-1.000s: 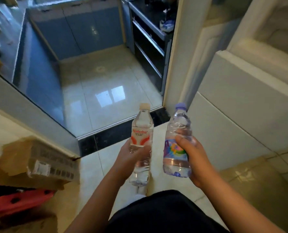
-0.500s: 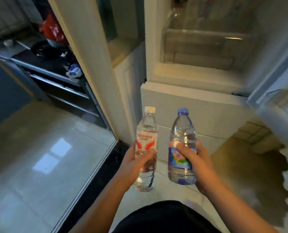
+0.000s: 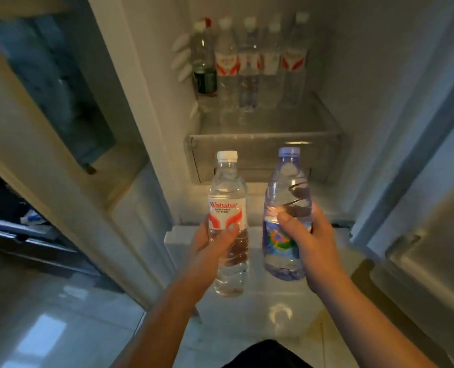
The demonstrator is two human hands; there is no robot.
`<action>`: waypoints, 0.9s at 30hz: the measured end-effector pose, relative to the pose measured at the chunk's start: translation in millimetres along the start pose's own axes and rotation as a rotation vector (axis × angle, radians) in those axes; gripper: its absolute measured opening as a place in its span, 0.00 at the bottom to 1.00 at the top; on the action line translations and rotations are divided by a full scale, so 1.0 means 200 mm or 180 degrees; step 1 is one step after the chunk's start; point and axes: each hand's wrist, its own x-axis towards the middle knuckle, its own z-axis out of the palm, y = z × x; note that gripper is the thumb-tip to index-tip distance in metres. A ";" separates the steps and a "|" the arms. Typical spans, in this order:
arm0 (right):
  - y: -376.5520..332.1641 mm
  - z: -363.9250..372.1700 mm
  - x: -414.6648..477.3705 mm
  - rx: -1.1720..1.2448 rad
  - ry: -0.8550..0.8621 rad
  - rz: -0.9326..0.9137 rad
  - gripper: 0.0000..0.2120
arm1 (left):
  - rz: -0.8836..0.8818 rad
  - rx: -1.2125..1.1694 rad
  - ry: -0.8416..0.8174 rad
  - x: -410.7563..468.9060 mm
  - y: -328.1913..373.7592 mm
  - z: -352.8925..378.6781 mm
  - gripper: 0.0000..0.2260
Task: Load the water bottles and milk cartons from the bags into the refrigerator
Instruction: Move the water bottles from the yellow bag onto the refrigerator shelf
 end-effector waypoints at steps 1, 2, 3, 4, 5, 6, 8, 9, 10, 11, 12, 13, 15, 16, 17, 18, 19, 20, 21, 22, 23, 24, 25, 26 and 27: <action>-0.02 0.01 0.09 0.0000 0.0009 -0.0145 0.25 | 0.0122 -0.0041 0.0006 0.07 0.05 0.01 0.18; -0.05 0.03 0.18 -0.0001 0.0008 -0.0273 0.25 | 0.0248 -0.0080 0.0013 0.15 0.09 0.03 0.19; -0.07 0.05 0.26 0.0010 0.0004 -0.0388 0.26 | 0.0377 -0.0121 0.0029 0.22 0.14 0.04 0.19; -0.09 0.06 0.33 0.0041 0.0002 -0.0498 0.28 | 0.0505 -0.0144 0.0055 0.29 0.18 0.05 0.19; -0.12 0.08 0.41 0.0087 0.0006 -0.0604 0.29 | 0.0626 -0.0172 0.0078 0.36 0.23 0.07 0.18; -0.14 0.10 0.47 0.0134 0.0005 -0.0710 0.30 | 0.0721 -0.0193 0.0108 0.42 0.27 0.08 0.19; -0.18 0.15 0.59 0.0210 -0.0031 -0.0927 0.30 | 0.0838 -0.0242 0.0148 0.53 0.34 0.10 0.20; -0.20 0.17 0.65 0.0226 -0.0052 -0.1041 0.30 | 0.0910 -0.0274 0.0151 0.58 0.38 0.11 0.20; -0.22 0.18 0.70 0.0215 -0.0070 -0.1156 0.30 | 0.0985 -0.0282 0.0145 0.63 0.42 0.12 0.20; -0.24 0.20 0.75 0.0197 -0.0070 -0.1266 0.30 | 0.1063 -0.0274 0.0130 0.67 0.46 0.13 0.20; -0.26 0.22 0.80 0.0185 -0.0053 -0.1372 0.30 | 0.1150 -0.0263 0.0102 0.72 0.50 0.14 0.21; -0.27 0.23 0.85 0.0189 -0.0028 -0.1465 0.30 | 0.1235 -0.0289 0.0082 0.76 0.54 0.15 0.22; -0.31 0.25 0.95 0.0207 -0.0008 -0.1598 0.31 | 0.1329 -0.0377 0.0075 0.85 0.59 0.16 0.22; -0.32 0.26 1.00 0.0217 -0.0017 -0.1647 0.31 | 0.1360 -0.0395 0.0070 0.90 0.61 0.16 0.22; -0.34 0.27 1.04 0.0219 -0.0041 -0.1679 0.31 | 0.1387 -0.0404 0.0052 0.94 0.64 0.16 0.23; -0.36 0.28 1.08 0.0208 -0.0075 -0.1690 0.31 | 0.1423 -0.0393 0.0041 0.99 0.65 0.16 0.23; -0.38 0.28 1.11 0.0196 -0.0127 -0.1680 0.32 | 0.1466 -0.0395 0.0049 1.03 0.67 0.16 0.23; -0.39 0.29 1.15 0.0187 -0.0198 -0.1650 0.32 | 0.1509 -0.0400 0.0068 1.07 0.68 0.16 0.24; -0.40 0.29 1.19 0.0175 -0.0269 -0.1605 0.31 | 0.1538 -0.0415 0.0100 1.10 0.69 0.16 0.24; -0.41 0.30 1.23 0.0164 -0.0337 -0.1560 0.31 | 0.1565 -0.0404 0.0119 1.14 0.70 0.15 0.25; -0.41 0.30 1.27 0.0157 -0.0405 -0.1517 0.31 | 0.1599 -0.0380 0.0121 1.18 0.70 0.15 0.24; -0.41 0.31 1.31 0.0140 -0.0474 -0.1470 0.31 | 0.1610 -0.0349 0.0110 1.23 0.70 0.13 0.23; -0.40 0.31 1.34 0.0111 -0.0543 -0.1430 0.31 | 0.1601 -0.0337 0.0097 1.27 0.70 0.12 0.21; -0.39 0.32 1.37 0.0055 -0.0606 -0.1390 0.31 | 0.1569 -0.0331 0.0088 1.31 0.69 0.11 0.21; -0.38 0.33 1.40 -0.0005 -0.0668 -0.1341 0.31 | 0.1534 -0.0327 0.0090 1.34 0.68 0.10 0.21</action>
